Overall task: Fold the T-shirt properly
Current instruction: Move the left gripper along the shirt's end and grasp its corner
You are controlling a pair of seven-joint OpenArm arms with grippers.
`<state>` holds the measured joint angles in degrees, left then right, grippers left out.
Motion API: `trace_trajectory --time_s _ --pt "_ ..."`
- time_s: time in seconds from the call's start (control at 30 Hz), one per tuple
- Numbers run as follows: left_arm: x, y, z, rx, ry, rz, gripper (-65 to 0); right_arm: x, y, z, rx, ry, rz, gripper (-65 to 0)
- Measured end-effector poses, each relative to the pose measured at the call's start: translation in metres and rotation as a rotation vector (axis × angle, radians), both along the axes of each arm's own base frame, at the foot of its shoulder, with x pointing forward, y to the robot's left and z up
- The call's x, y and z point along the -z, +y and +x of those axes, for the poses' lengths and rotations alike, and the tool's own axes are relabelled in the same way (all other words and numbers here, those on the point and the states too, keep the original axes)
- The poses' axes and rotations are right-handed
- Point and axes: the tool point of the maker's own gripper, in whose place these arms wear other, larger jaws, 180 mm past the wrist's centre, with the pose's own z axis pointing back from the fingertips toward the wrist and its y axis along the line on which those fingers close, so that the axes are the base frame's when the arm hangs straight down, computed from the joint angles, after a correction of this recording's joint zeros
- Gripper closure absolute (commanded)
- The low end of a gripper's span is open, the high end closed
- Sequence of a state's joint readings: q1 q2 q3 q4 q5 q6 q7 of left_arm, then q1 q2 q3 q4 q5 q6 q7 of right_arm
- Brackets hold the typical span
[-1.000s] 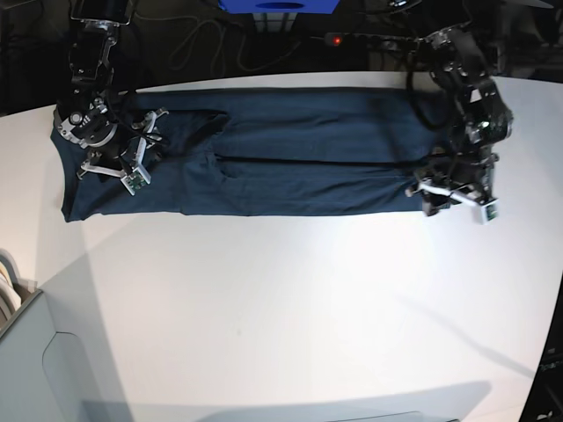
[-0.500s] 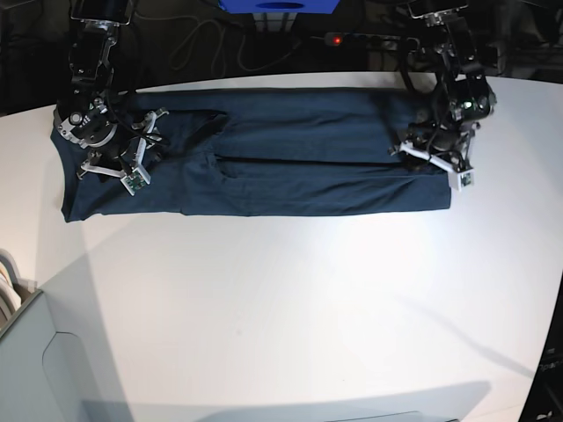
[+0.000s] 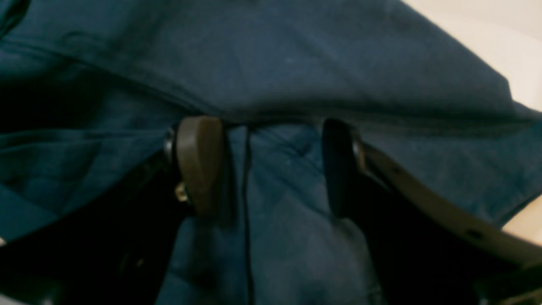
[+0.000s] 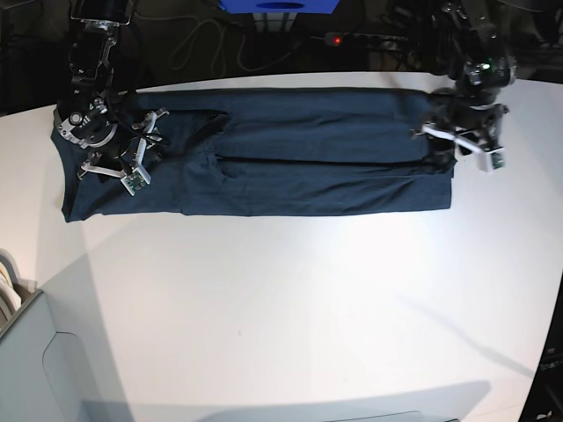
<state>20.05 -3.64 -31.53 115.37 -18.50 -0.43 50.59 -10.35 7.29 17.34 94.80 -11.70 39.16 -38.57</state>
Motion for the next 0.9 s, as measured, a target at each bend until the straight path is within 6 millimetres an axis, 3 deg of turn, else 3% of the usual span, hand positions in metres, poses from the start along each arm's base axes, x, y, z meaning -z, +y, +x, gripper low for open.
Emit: trace_trajectory --time_s 0.07,0.13,0.33,0.57,0.7,0.9 --pt "0.002 0.023 -0.005 -0.070 0.005 0.011 -31.9 0.000 0.000 0.000 0.000 0.000 0.000 -35.3" --pt "0.011 0.034 -0.008 -0.115 0.007 -0.041 -32.1 0.000 0.000 0.000 0.000 0.001 -0.001 -35.3" --pt "0.020 0.033 0.004 -0.114 -0.054 -0.267 -39.8 0.000 0.000 0.001 0.000 -0.002 0.002 -35.3" --pt "0.040 0.033 0.018 -0.151 -0.053 -0.369 -39.8 0.000 0.000 0.000 0.001 0.000 0.001 -35.3" --pt "0.058 0.033 0.014 -0.176 -0.011 -0.400 -39.8 0.000 0.000 0.000 0.001 0.000 0.001 -35.3" --pt "0.065 0.033 0.011 -0.189 0.002 -0.417 -39.7 0.000 0.000 0.000 0.001 0.000 0.001 -35.3"
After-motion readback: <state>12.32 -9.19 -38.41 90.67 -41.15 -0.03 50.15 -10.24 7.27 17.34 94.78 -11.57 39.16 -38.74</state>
